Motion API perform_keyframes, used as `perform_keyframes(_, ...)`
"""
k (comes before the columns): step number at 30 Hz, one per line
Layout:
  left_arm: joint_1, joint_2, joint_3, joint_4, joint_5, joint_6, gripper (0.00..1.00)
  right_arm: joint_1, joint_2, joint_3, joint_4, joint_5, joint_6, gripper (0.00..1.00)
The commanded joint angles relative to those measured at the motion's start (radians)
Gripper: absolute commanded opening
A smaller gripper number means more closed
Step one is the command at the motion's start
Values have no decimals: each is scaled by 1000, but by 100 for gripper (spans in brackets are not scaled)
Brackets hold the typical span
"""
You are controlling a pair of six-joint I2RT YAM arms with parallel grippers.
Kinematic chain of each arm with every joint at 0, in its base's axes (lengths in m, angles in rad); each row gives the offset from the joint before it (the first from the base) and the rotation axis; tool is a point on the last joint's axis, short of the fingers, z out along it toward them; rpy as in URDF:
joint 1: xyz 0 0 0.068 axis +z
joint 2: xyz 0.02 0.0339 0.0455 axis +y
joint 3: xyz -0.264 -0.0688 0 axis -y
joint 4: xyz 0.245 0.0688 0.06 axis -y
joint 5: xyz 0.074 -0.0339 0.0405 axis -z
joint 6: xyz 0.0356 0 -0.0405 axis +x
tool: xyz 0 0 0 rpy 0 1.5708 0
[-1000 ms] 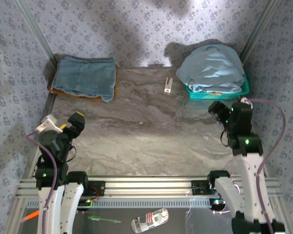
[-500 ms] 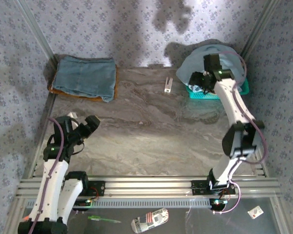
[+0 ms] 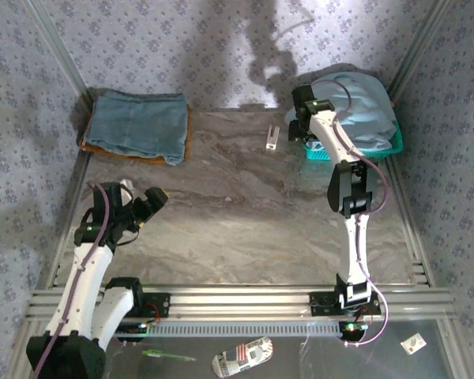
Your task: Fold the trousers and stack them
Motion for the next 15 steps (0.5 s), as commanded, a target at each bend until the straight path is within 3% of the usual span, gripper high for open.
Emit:
perform_keyframes(1,-3,20,51,14,23,17,95,-23,40,87,-76,76,-7,42)
perform_keyframes(3,-5,31,62,11,23,19,94,-35,33,107,-82,78,12,11)
perform_keyframes(4,-5,33,69,7,25,18,94,-43,15,109,-78,67,17,0)
perform_keyframes(9,-8,22,92,8,41,1,93,-65,-115,112,-33,-20,43,0)
perform_keyframes(15,-20,-2,101,16,40,-12,91,-63,-278,120,27,34,47,0)
